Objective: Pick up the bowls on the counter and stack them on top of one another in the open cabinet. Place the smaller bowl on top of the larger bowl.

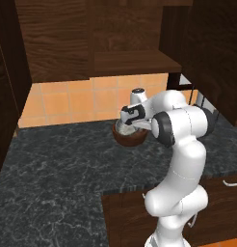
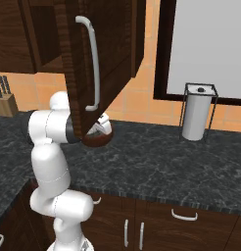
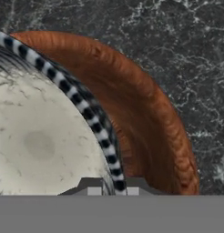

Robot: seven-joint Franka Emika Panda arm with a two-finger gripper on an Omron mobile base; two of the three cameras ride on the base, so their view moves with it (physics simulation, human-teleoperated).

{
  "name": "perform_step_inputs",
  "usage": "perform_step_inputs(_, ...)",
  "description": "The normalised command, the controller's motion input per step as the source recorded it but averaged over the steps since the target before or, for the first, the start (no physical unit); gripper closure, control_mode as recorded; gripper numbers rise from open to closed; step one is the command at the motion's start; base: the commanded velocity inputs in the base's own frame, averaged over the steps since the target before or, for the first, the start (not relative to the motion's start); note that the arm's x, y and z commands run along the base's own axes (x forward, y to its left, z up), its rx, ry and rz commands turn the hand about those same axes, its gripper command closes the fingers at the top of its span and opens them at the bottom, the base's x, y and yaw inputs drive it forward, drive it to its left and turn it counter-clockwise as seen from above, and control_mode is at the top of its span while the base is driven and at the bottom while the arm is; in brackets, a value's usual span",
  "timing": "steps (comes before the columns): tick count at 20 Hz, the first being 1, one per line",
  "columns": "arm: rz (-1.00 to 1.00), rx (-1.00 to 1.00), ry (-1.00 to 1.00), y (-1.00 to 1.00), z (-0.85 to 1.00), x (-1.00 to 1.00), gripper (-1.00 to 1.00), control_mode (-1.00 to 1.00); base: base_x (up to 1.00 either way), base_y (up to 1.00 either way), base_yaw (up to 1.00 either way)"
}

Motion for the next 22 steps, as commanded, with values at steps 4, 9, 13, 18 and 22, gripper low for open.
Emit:
perform_step_inputs(4,0.0,0.0,0.0,0.0,0.0,0.0,-1.0,-1.0,0.0,0.0,0.0)
perform_step_inputs(9,0.0,-0.03,0.0,0.0,0.04,0.0,-1.0,-1.0,0.0,0.0,0.0)
perform_step_inputs(13,0.0,-0.05,0.0,-0.04,0.18,0.0,-1.0,-1.0,0.0,0.0,0.0)
perform_step_inputs(18,0.0,-0.03,0.02,-0.11,0.29,-0.01,-1.0,-1.0,0.0,0.0,0.0)
perform_step_inputs(22,0.0,-0.01,0.1,-0.35,-0.12,-0.07,-1.0,-1.0,0.0,0.0,0.0)
